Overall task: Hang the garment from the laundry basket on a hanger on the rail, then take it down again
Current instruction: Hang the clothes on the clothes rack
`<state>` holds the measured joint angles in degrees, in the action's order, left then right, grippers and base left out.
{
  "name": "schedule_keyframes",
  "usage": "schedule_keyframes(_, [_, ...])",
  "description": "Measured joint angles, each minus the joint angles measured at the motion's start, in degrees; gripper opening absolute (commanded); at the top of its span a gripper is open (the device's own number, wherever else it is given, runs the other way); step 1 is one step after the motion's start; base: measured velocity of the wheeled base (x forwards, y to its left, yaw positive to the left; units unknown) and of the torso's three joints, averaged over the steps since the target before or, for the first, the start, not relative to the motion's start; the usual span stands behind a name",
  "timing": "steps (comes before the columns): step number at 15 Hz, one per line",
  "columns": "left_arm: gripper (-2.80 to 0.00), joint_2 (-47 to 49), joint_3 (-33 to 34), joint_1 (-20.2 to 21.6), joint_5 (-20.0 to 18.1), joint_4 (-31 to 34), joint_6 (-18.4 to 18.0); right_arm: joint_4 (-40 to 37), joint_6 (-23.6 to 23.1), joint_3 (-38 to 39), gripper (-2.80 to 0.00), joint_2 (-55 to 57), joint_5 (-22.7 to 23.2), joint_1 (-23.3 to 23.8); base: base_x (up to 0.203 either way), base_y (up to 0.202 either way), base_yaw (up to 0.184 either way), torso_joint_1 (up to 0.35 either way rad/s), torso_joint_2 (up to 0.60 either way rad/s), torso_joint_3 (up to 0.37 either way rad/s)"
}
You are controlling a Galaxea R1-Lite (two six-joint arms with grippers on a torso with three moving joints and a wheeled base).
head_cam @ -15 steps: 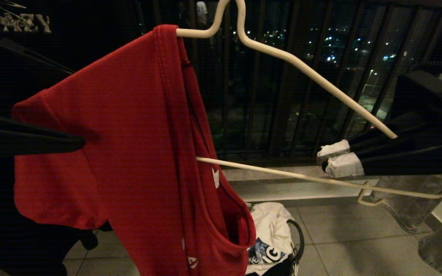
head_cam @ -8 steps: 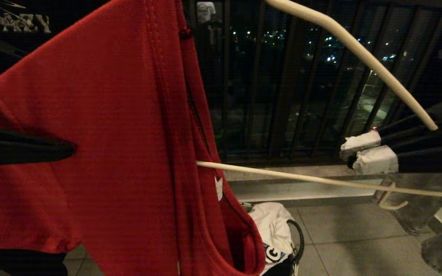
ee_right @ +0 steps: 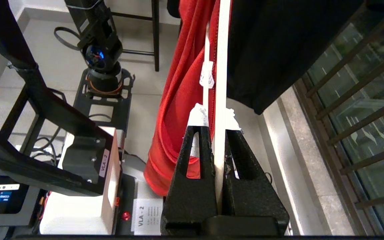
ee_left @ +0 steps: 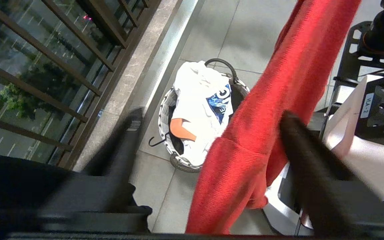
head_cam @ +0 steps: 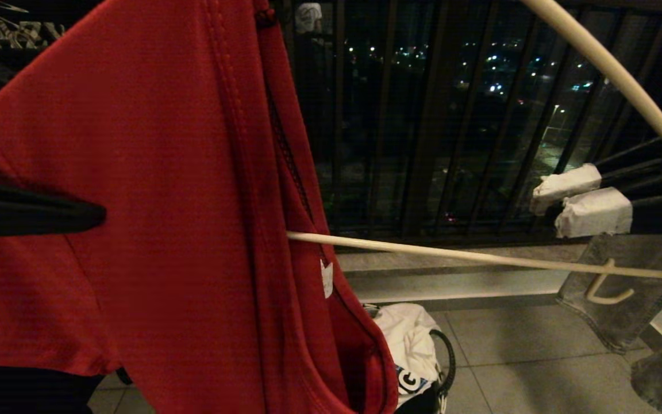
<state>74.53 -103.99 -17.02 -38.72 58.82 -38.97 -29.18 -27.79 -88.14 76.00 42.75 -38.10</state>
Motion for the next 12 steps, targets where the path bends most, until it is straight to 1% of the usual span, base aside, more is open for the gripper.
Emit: schedule_keyframes(12, [-2.8,-0.55,-0.15,-0.82,0.08,-0.39,-0.05,0.16,0.64,-1.06,-2.8,0.02,-0.17,0.04,0.0,0.0,0.0,0.0,0.0,0.0])
